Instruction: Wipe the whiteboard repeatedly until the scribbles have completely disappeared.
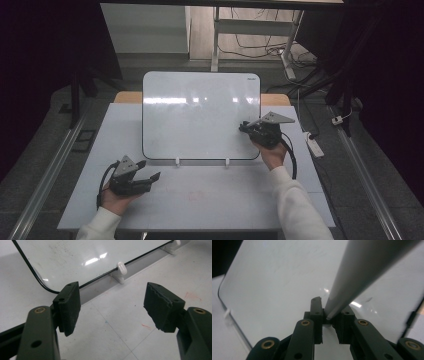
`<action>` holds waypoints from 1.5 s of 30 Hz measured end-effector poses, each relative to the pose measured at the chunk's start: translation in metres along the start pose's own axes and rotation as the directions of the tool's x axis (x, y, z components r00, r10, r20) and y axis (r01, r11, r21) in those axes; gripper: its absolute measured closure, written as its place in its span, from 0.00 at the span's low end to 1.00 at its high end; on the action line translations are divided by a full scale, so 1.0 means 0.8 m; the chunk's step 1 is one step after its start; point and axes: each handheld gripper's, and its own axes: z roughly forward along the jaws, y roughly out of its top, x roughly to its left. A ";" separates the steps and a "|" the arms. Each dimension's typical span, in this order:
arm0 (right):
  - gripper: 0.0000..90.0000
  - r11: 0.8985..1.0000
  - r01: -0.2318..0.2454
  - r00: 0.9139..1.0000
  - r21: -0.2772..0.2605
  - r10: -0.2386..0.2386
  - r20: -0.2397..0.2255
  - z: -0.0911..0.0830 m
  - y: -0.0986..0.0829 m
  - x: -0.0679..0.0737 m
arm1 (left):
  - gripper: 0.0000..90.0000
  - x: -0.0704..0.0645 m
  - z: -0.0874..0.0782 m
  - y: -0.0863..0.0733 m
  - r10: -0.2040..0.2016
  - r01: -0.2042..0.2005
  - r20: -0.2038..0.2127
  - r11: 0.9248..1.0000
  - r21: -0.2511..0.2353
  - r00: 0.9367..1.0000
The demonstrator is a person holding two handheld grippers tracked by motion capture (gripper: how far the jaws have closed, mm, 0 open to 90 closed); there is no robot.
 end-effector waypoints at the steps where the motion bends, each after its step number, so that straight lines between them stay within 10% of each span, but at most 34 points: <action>1: 0.86 1.000 -0.018 1.000 -0.005 0.018 -0.005 0.000 0.002 -0.005 | 0.34 -0.001 0.000 0.000 0.003 -0.003 0.001 1.000 0.000 1.000; 6: 0.87 0.992 -0.105 0.992 -0.068 0.109 0.058 -0.008 0.014 -0.029 | 0.34 -0.001 -0.002 0.000 0.000 0.000 -0.003 1.000 -0.007 1.000; 10: 0.87 0.998 -0.041 0.998 -0.040 0.044 0.056 -0.006 0.012 -0.019 | 0.34 0.001 -0.001 0.000 -0.004 0.004 -0.001 1.000 -0.004 1.000; 14: 0.87 0.990 -0.102 0.987 -0.101 0.113 0.115 -0.014 0.019 -0.039 | 0.34 -0.001 -0.002 0.000 0.003 -0.003 -0.002 1.000 -0.005 1.000; 16: 0.87 0.984 -0.132 0.984 -0.118 0.145 0.107 -0.014 0.020 -0.041 | 0.34 0.000 -0.003 0.000 0.001 -0.001 -0.002 1.000 -0.007 1.000; 21: 0.87 0.999 -0.023 0.998 -0.048 0.026 0.060 0.001 0.020 -0.018 | 0.34 0.002 -0.001 0.000 -0.007 0.006 -0.003 1.000 -0.002 1.000; 26: 0.87 0.981 -0.141 0.983 -0.135 0.155 0.103 -0.003 0.032 -0.047 | 0.34 0.000 -0.003 0.000 -0.001 0.001 -0.003 1.000 -0.007 1.000; 30: 0.86 0.994 -0.058 0.994 -0.094 0.066 0.089 0.006 0.040 -0.035 | 0.34 0.003 -0.002 -0.001 -0.008 0.008 -0.002 1.000 -0.007 1.000; 35: 0.87 0.981 -0.134 0.982 -0.138 0.150 0.112 0.004 0.045 -0.048 | 0.34 0.000 -0.002 -0.001 0.001 -0.001 -0.002 1.000 -0.007 1.000; 40: 0.87 0.996 -0.057 0.995 -0.075 0.062 0.072 0.011 0.042 -0.029 | 0.34 0.002 -0.002 -0.001 -0.006 0.006 -0.003 1.000 -0.005 1.000; 45: 0.86 0.981 -0.139 0.980 -0.136 0.156 0.123 0.000 0.039 -0.044 | 0.34 0.001 -0.003 -0.001 0.000 0.000 -0.004 1.000 -0.010 1.000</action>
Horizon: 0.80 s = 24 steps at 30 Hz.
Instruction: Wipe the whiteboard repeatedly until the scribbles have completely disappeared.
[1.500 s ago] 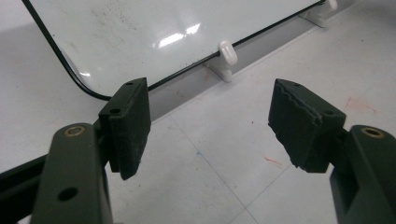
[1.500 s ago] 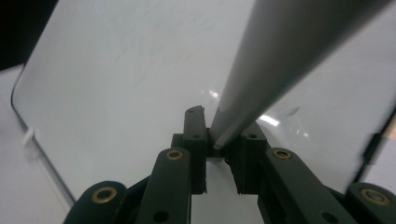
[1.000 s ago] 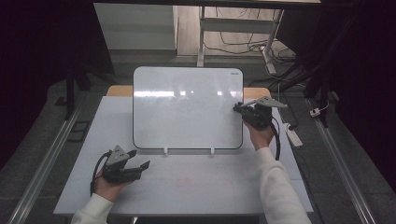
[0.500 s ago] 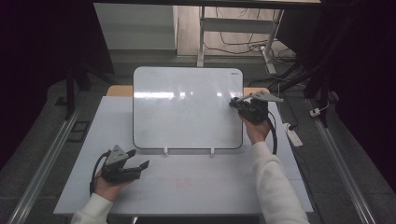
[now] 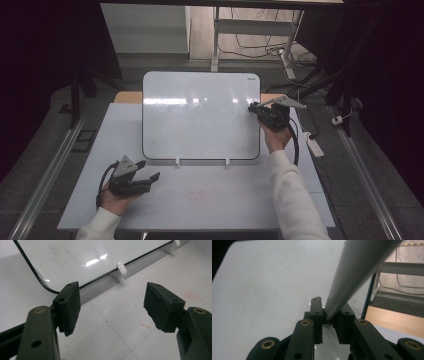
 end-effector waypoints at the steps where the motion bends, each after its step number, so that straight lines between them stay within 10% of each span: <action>1: 0.86 1.000 0.018 1.000 0.019 -0.018 -0.006 0.000 -0.001 0.004 | 0.34 0.001 0.000 0.000 -0.003 0.003 -0.001 1.000 0.000 1.000; 14: 0.86 0.994 0.042 0.980 0.106 -0.021 -0.197 -0.051 -0.031 0.054 | 0.34 0.001 -0.001 0.000 -0.003 0.003 -0.004 1.000 -0.013 1.000; 24: 0.86 0.971 0.060 0.948 0.229 0.017 -0.319 -0.068 -0.069 0.092 | 0.34 0.003 -0.005 0.001 -0.007 0.007 -0.011 0.999 -0.041 1.000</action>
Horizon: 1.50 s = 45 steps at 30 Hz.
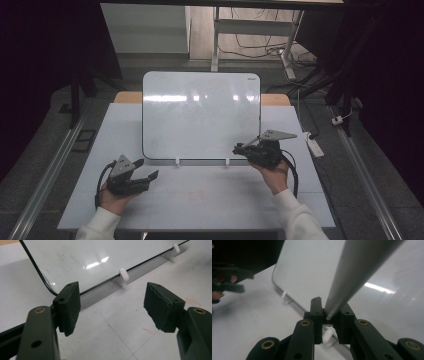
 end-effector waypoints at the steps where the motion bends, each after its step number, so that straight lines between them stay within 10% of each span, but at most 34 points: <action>1: 0.86 1.000 0.004 1.000 0.005 -0.004 -0.012 0.002 -0.002 0.003 | 0.34 0.000 0.000 0.000 0.000 0.000 0.000 1.000 -0.003 1.000; 25: 0.86 0.990 0.111 0.981 0.086 -0.095 -0.171 0.043 -0.020 0.055 | 0.34 -0.001 -0.010 0.005 0.009 -0.010 -0.015 0.999 -0.048 1.000; 33: 0.86 0.993 0.098 0.980 0.072 -0.084 -0.179 0.042 -0.018 0.058 | 0.34 -0.023 -0.010 0.042 0.090 -0.088 0.023 0.993 -0.081 0.996; 39: 0.86 0.994 0.086 0.978 0.072 -0.071 -0.194 0.048 -0.018 0.060 | 0.34 -0.056 0.008 0.091 0.166 -0.155 0.092 0.981 -0.117 0.982; 45: 0.86 0.994 0.084 0.975 0.074 -0.067 -0.211 0.051 -0.016 0.067 | 0.36 -0.108 0.038 0.134 0.249 -0.226 0.189 0.965 -0.134 0.950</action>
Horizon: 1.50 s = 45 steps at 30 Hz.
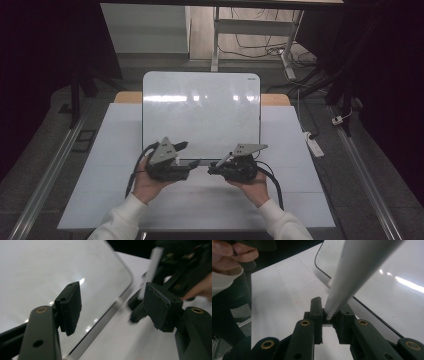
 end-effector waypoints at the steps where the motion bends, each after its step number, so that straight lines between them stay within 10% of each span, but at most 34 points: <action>1: 0.86 1.000 -0.002 1.000 0.000 0.002 -0.004 0.001 0.000 0.000 | 0.36 -0.006 0.008 0.006 0.011 -0.011 0.021 1.000 0.003 1.000; 21: 0.86 1.000 -0.020 0.999 0.008 0.020 -0.032 0.003 -0.001 0.003 | 0.83 -0.026 0.071 0.021 0.047 -0.057 0.198 0.997 0.046 0.979; 33: 0.78 1.000 -0.017 0.999 -0.009 0.017 -0.038 0.001 -0.001 0.005 | 0.91 -0.015 0.053 0.019 0.054 -0.057 0.126 0.998 0.019 0.991; 39: 0.60 0.999 0.002 1.000 -0.051 0.000 0.029 -0.008 -0.005 0.005 | 0.90 0.022 0.022 0.010 -0.020 0.019 0.045 1.000 0.014 0.999; 45: 0.57 0.999 0.014 0.994 -0.044 -0.009 0.112 -0.027 -0.016 -0.004 | 0.90 0.058 -0.001 0.000 -0.107 0.109 -0.035 0.993 0.042 0.994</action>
